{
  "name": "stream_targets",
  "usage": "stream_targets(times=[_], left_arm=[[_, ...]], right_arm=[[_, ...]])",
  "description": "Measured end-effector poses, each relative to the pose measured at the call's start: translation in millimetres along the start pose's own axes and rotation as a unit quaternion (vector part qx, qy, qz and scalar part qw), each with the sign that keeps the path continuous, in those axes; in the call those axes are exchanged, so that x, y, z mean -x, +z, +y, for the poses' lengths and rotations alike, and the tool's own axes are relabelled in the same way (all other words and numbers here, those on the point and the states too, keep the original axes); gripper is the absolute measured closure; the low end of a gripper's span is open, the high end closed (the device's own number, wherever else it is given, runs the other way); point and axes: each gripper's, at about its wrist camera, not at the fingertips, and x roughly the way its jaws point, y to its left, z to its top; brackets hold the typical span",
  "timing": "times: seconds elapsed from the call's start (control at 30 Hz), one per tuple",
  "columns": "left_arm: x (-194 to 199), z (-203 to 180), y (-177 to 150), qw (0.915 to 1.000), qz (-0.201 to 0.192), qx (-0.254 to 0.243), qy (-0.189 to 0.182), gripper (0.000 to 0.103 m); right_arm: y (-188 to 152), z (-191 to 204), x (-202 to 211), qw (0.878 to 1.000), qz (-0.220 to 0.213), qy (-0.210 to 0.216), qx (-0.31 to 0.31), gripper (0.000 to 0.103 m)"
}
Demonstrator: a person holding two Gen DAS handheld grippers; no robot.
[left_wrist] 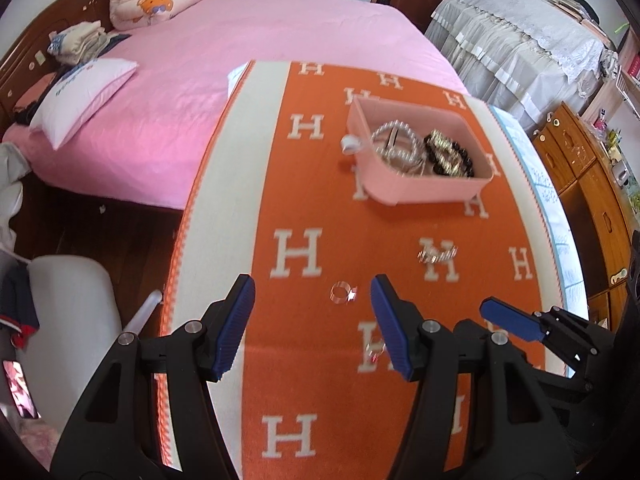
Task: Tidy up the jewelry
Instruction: 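Lift both open tools away from the box toward the rings, then grasp the pink-stone ring with the left tool while the right tool grasps the red earring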
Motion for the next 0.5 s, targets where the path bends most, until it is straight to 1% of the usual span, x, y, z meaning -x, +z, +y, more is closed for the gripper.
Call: stream_targets(times=[0.13, 0.27, 0.5], left_arm=[[-8, 9, -22, 0.9999, 0.012, 0.010, -0.001, 0.046], [-17, 13, -35, 0.9997, 0.021, 0.013, 0.001, 0.046], [-27, 19, -44, 0.9995, 0.027, 0.014, 0.004, 0.046]], right_arm=[[-21, 11, -15, 1.000, 0.020, 0.007, 0.000, 0.067], [-37, 21, -33, 0.999, 0.038, 0.014, -0.001, 0.067], [-52, 42, -58, 0.998, 0.045, 0.026, 0.024, 0.067]])
